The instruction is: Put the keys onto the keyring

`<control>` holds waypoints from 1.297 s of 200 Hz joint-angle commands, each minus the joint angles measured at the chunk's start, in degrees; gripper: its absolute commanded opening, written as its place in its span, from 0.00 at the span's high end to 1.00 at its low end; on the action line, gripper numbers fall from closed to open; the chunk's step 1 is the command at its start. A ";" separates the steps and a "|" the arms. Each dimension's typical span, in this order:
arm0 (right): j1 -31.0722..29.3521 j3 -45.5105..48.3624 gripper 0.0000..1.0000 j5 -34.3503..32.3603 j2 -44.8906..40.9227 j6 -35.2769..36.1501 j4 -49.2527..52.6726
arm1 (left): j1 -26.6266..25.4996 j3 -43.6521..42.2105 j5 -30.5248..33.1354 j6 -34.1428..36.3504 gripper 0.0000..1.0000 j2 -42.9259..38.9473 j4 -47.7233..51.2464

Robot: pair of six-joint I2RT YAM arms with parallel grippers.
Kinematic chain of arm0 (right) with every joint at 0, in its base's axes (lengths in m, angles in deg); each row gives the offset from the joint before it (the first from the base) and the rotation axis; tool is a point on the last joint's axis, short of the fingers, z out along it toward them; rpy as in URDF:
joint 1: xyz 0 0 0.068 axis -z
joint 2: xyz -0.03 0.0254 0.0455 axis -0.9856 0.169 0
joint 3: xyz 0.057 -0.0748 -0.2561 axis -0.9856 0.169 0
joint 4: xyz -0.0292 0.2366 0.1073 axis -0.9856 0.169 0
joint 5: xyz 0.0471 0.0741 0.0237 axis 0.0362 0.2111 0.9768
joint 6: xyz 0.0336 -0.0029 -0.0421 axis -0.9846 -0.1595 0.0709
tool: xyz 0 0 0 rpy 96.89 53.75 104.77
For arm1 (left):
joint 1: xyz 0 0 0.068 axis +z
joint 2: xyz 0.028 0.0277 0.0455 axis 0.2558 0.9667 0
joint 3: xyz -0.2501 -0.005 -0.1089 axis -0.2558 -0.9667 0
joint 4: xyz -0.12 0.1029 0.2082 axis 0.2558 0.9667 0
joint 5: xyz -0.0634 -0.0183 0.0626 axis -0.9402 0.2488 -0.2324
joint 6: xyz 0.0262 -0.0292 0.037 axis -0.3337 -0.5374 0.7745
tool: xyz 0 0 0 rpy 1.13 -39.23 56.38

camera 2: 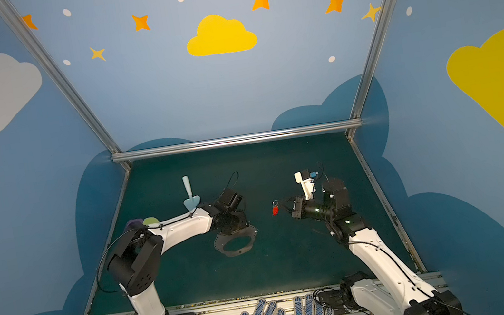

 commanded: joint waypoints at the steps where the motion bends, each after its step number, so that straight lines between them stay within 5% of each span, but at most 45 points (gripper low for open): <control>1: 0.28 0.46 1.00 -0.16 -1.09 -0.30 -0.77 | 0.47 0.09 4.84 -1.33 0.50 -2.13 2.92; 120: 0.31 -0.15 1.00 0.21 -1.54 -0.46 -0.65 | 3.20 5.85 4.75 -0.03 0.72 4.13 8.19; 175: 0.33 -0.51 1.00 0.57 -0.30 -0.86 -1.67 | 3.91 6.11 2.83 0.41 0.94 3.60 7.65; 259: 0.40 0.02 1.00 -0.33 -0.82 -0.82 -1.16 | 2.86 13.25 -3.79 2.54 0.96 7.90 6.61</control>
